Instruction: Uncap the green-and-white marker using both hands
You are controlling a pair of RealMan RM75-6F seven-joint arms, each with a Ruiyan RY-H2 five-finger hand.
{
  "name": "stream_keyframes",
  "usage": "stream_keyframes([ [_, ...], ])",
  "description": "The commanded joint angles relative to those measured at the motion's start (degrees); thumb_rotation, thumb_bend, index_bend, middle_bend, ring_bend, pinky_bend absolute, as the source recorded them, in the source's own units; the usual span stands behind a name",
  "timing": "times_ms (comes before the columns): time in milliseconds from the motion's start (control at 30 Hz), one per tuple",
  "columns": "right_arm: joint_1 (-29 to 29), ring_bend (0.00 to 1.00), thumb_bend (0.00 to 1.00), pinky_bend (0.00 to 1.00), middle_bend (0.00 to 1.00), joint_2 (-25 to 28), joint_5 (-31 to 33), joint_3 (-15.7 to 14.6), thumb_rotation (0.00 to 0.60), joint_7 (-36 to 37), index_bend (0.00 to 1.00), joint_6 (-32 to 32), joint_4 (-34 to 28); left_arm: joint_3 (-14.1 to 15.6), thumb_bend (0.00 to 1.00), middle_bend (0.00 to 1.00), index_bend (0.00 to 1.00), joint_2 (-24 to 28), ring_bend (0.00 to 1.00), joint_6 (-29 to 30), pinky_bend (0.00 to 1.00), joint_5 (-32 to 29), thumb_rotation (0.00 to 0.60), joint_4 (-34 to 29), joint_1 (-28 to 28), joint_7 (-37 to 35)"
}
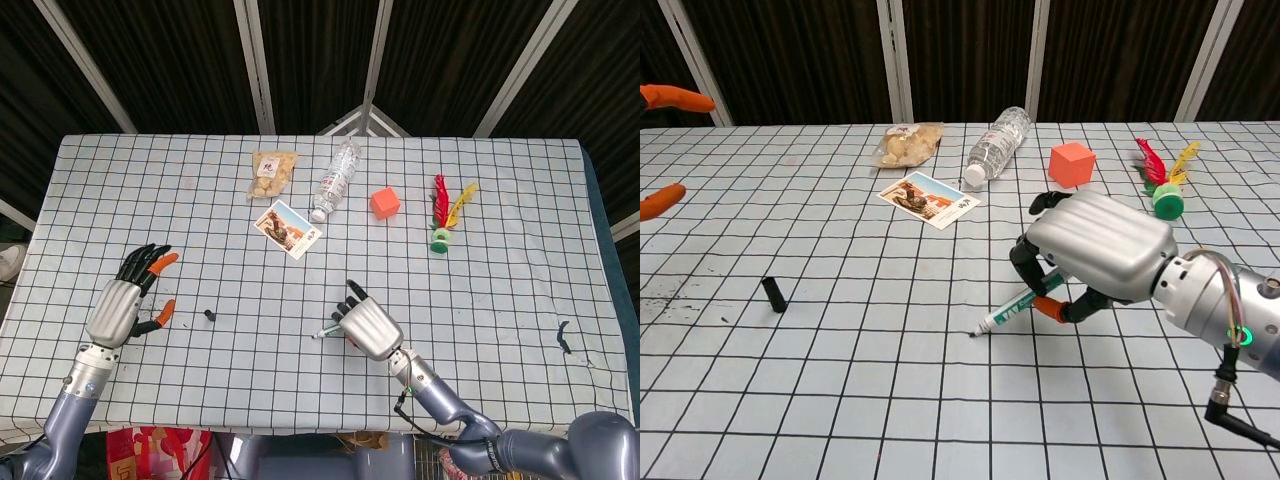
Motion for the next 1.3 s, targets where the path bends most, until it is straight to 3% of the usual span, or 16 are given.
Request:
stream_keyframes([
  [33,-0.5,0.46,0.27,0.19,0.43,-0.4,1.1,0.6,0.600,-0.7,0.34,-0.1,-0.1,-0.1,0.56,0.06,0.14,0.9,0.00,0.3,0.00,0.1,0.600,-1.2,0.3,0.6],
  [100,-0.7,0.46,0.26,0.19,0.41,-0.3,1.5,0.8,0.600,-1.1,0.28,-0.1,-0.5,-0.3,0.56,0.05,0.14,1.4,0.00,0.4,0.00,0.0,0.600,-2.0,0.4,0.9],
  [300,-1.8,0.46,0.26,0.19,0.40,1.6,1.7,1.5,0.600,-1.7,0.26,2.1,-4.1,-0.6,0.56,0.04,0.14,3.5,0.00,1.4,0.00,0.3,0.600,-4.4,1.0,2.0],
  [500,-6.0,0.46,0.26,0.19,0.40,11.2,2.1,2.1,0.600,-4.8,0.27,8.4,-14.6,0.7,0.56,0.08,0.17,8.0,0.00,4.0,0.00,0.4,0.600,-5.8,3.9,6.9],
  [667,-12.2,0.43,0.26,0.19,0.38,19.6,3.6,0.2,0.600,0.2,0.28,14.1,-20.3,3.0,0.56,0.11,0.21,10.7,0.00,5.6,0.00,-0.4,0.600,-4.7,7.3,12.8],
  [900,-19.5,0.36,0.26,0.19,0.32,25.6,8.2,-3.0,0.600,9.2,0.24,16.7,-14.4,5.1,0.56,0.12,0.20,11.7,0.00,7.4,0.00,-0.6,0.600,-1.7,11.1,9.6],
  [1300,-28.0,0.28,0.26,0.19,0.25,29.5,15.5,-1.5,0.600,26.8,0.24,19.1,-4.9,5.8,0.56,0.09,0.17,13.1,0.00,5.8,0.00,-2.7,0.600,0.9,13.5,4.7],
])
